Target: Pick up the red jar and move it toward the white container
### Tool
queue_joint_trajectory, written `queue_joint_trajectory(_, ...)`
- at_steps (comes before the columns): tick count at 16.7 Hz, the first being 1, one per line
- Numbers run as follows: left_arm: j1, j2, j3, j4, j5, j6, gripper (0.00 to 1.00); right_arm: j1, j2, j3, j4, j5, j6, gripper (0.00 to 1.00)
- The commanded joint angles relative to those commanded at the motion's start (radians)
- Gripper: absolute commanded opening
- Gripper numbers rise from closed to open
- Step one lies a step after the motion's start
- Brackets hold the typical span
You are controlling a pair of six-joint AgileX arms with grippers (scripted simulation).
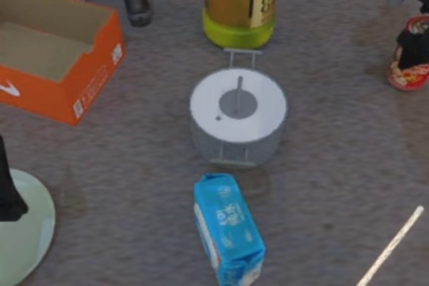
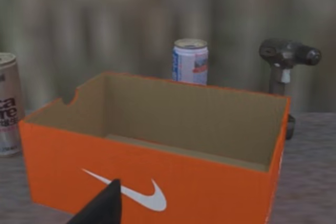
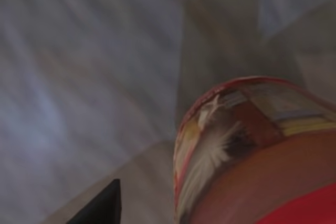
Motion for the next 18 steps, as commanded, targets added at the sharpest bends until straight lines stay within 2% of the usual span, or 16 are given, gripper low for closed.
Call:
queue_joint_trajectory(6, 0.0, 0.0, 0.0, 0.0, 0.0, 0.0, 1.0, 0.002, -0.014, -0.057, 0.051, 0.0, 0.002, 1.0)
queue_joint_trajectory(18, 0.0, 0.0, 0.0, 0.0, 0.0, 0.0, 1.0, 0.002, -0.014, -0.057, 0.051, 0.0, 0.002, 0.1)
